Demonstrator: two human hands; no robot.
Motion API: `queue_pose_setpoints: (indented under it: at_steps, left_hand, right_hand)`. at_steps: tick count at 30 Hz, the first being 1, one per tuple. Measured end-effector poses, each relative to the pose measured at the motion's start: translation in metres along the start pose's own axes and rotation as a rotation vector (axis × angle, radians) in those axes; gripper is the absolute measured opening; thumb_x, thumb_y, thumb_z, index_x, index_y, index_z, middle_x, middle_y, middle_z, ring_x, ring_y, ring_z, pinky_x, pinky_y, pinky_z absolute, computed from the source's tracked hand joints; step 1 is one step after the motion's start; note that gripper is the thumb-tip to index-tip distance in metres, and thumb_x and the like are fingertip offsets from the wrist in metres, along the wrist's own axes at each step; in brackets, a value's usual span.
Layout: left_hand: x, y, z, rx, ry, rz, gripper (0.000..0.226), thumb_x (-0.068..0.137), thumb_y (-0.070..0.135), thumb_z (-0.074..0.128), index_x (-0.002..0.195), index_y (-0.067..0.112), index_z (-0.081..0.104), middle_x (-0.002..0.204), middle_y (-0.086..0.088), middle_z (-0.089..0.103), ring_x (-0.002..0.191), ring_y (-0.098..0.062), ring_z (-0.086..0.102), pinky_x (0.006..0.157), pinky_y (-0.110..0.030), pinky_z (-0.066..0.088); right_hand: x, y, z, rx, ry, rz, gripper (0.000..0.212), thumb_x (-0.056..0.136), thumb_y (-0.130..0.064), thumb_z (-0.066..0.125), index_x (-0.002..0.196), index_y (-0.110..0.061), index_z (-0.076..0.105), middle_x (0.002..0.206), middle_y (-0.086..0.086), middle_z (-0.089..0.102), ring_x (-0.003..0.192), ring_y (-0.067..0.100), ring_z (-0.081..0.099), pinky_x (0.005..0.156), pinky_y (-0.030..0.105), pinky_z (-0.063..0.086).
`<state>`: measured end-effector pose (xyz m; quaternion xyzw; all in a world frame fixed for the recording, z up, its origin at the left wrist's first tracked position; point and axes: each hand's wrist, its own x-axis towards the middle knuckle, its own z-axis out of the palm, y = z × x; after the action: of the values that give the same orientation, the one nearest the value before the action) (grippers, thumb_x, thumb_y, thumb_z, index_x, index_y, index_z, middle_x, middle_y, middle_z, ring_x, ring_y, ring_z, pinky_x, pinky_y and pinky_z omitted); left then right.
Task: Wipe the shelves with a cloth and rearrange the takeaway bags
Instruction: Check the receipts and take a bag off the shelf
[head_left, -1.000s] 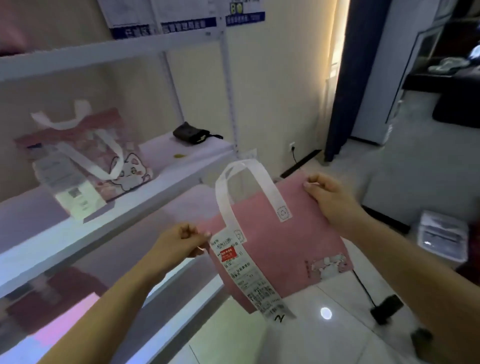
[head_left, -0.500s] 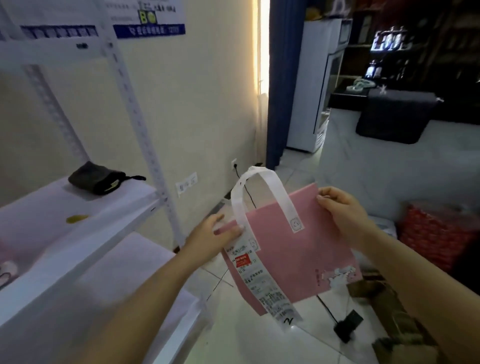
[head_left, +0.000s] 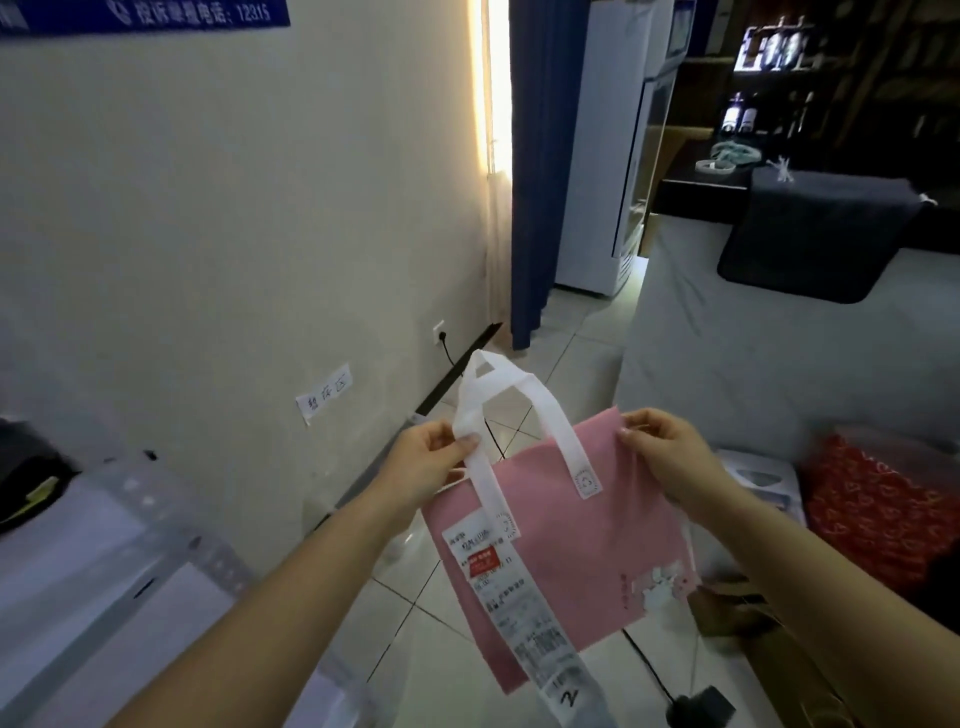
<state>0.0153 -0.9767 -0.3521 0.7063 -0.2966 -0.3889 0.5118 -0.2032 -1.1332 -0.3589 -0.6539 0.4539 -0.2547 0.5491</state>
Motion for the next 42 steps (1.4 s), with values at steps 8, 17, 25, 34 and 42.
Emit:
queue_pose_setpoints:
  at_steps: [8, 17, 25, 34, 42]
  left_hand:
    - [0.143, 0.039, 0.023, -0.069, 0.057, -0.071, 0.015, 0.093, 0.016, 0.059, 0.101, 0.004, 0.065, 0.094, -0.009, 0.073, 0.084, -0.019, 0.07, 0.07, -0.028, 0.056]
    - [0.252, 0.057, -0.01, -0.035, 0.295, -0.095, 0.014, 0.09, 0.019, 0.064, 0.095, 0.008, 0.071, 0.093, -0.008, 0.073, 0.081, -0.017, 0.07, 0.077, -0.029, 0.056]
    - [0.351, 0.048, -0.069, -0.106, 0.354, -0.124, 0.016, 0.089, 0.019, 0.066, 0.098, 0.006, 0.069, 0.081, 0.002, 0.073, 0.071, -0.007, 0.068, 0.065, -0.023, 0.054]
    - [0.437, 0.002, -0.167, -0.093, 0.448, -0.288, 0.014, 0.088, 0.02, 0.068, 0.096, 0.009, 0.068, 0.089, -0.01, 0.074, 0.083, -0.03, 0.071, 0.075, -0.046, 0.058]
    - [0.504, -0.03, -0.209, -0.111, 0.571, -0.364, 0.006, 0.085, 0.012, 0.07, 0.085, 0.017, 0.071, 0.082, 0.004, 0.074, 0.075, -0.007, 0.069, 0.066, -0.019, 0.053]
  right_hand:
    - [0.176, -0.008, -0.002, -0.156, -0.171, 0.028, 0.027, 0.085, -0.012, 0.069, 0.104, -0.017, 0.051, 0.097, 0.007, 0.061, 0.078, 0.016, 0.062, 0.056, 0.022, 0.048]
    - [0.33, -0.055, 0.053, -0.509, -0.439, -0.239, 0.051, 0.086, -0.022, 0.068, 0.132, -0.022, 0.048, 0.135, 0.0, 0.046, 0.119, 0.016, 0.047, 0.09, 0.025, 0.041]
    - [0.44, -0.084, 0.179, -0.441, -0.856, -0.276, 0.05, 0.078, -0.016, 0.074, 0.122, -0.024, 0.053, 0.106, -0.01, 0.058, 0.097, 0.011, 0.061, 0.084, 0.032, 0.054]
    - [0.542, -0.097, 0.303, -0.546, -0.957, -0.33, 0.015, 0.08, -0.02, 0.072, 0.076, -0.018, 0.058, 0.073, -0.004, 0.061, 0.068, 0.012, 0.057, 0.062, 0.026, 0.046]
    - [0.624, -0.097, 0.39, -0.684, -1.146, -0.366, 0.015, 0.079, -0.021, 0.074, 0.08, -0.016, 0.06, 0.081, 0.002, 0.064, 0.073, 0.015, 0.057, 0.063, 0.025, 0.044]
